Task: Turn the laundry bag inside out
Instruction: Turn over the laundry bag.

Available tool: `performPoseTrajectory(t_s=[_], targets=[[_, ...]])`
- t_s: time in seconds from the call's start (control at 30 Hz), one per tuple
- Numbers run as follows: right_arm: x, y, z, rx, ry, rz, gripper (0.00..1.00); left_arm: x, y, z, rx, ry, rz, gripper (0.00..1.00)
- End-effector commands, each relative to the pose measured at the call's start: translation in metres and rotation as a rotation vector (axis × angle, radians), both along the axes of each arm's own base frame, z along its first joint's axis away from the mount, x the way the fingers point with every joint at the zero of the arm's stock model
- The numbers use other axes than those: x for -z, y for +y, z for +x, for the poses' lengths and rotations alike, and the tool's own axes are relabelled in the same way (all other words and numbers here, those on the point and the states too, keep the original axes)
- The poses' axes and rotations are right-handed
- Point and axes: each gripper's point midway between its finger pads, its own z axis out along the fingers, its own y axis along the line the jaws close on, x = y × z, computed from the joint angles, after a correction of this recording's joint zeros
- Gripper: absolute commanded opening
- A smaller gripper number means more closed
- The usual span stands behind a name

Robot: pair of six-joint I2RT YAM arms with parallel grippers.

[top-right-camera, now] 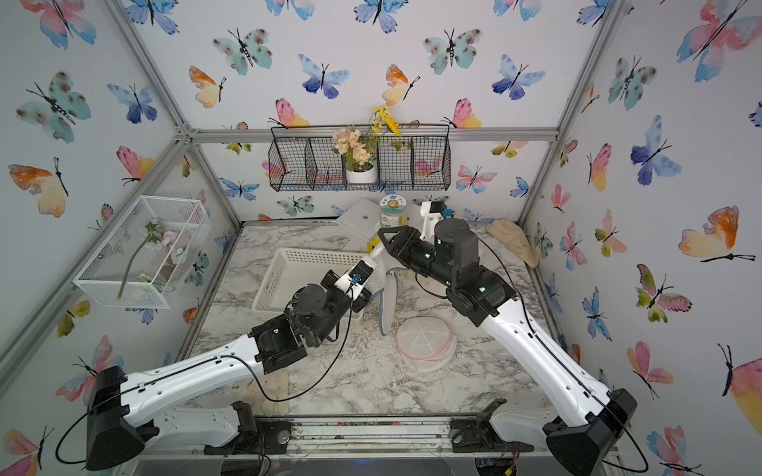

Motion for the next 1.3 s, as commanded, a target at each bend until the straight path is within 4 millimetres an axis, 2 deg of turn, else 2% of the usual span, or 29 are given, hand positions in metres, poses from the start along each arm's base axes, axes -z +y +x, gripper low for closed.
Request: performPoseTrajectory(t_s=[0.0,0.1,0.17,0.27,0.4,0.47,0.6,0.73,0.9,1.13,1.2,1.27], targets=[[-0.008,-0.012,-0.012,-0.024,-0.171,-0.173,0.56,-0.025,0.015,0.000,0.055,0.076,-0.191,0.00],[-0.006,-0.028,-0.025,-0.034,-0.287,-0.314,0.65,-0.031,0.033,0.007,0.119,0.166,-0.335,0.00],[-0.006,-0.038,-0.037,-0.050,-0.349,-0.374,0.67,-0.034,0.043,0.008,0.157,0.211,-0.410,0.00],[0.001,-0.041,-0.060,-0.135,-0.414,-0.415,0.67,-0.035,0.056,0.011,0.196,0.279,-0.501,0.00],[0.023,-0.021,-0.095,-0.364,-0.389,-0.336,0.61,-0.039,0.067,0.011,0.245,0.345,-0.605,0.00],[0.035,-0.007,-0.104,-0.453,-0.348,-0.263,0.59,-0.044,0.066,0.006,0.295,0.357,-0.644,0.00],[0.051,0.008,-0.096,-0.471,-0.281,-0.163,0.58,-0.050,0.063,-0.003,0.369,0.373,-0.685,0.00],[0.060,0.004,-0.068,-0.327,-0.238,-0.184,0.61,-0.051,0.065,-0.007,0.393,0.387,-0.719,0.00],[0.045,0.007,-0.057,-0.301,-0.270,-0.193,0.63,-0.054,0.065,-0.013,0.444,0.406,-0.747,0.00],[0.035,0.000,-0.049,-0.224,-0.284,-0.174,0.59,-0.049,0.065,-0.017,0.465,0.427,-0.748,0.00],[0.031,0.001,-0.049,-0.229,-0.296,-0.159,0.55,-0.047,0.065,-0.017,0.471,0.434,-0.752,0.00],[0.030,0.005,-0.050,-0.250,-0.300,-0.149,0.46,-0.045,0.066,-0.018,0.476,0.444,-0.758,0.00]])
